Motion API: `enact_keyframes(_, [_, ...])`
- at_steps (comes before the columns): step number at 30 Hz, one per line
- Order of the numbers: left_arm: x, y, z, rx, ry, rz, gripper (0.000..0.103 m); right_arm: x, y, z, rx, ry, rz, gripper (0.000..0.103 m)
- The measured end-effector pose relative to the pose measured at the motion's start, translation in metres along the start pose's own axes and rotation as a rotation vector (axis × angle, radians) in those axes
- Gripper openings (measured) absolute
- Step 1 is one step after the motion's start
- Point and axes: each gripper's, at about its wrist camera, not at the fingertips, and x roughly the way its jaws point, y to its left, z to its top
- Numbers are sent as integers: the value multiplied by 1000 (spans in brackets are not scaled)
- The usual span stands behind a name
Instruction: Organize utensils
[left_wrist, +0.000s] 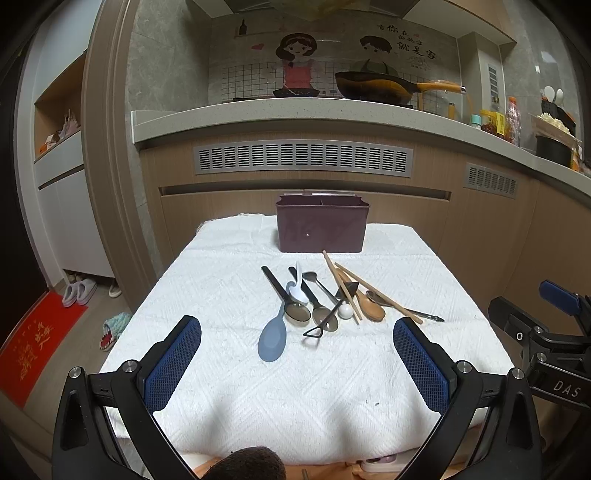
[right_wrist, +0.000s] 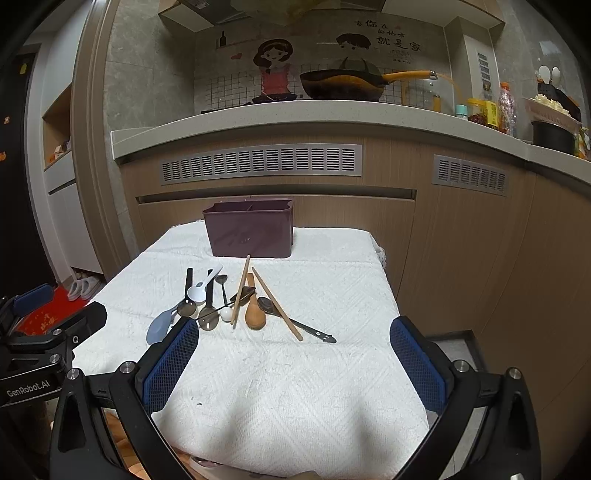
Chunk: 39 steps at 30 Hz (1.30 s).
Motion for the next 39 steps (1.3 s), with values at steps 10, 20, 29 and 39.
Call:
enact_keyframes(10, [1,0,0,1,-1,0,103,0,0,-1,-1,3,2,103])
enact_keyframes(20, [0,0,1,-1,-3,0,103,0,1,0,-2,3,6,103])
enact_keyframes(29, [-4,2,5,2,-10,-4,103,0,2,0,-3,3,7,103])
enact_keyframes(39, [-4,2,6,3,-12,-5,103,-1,2,0,-3,-1,6,103])
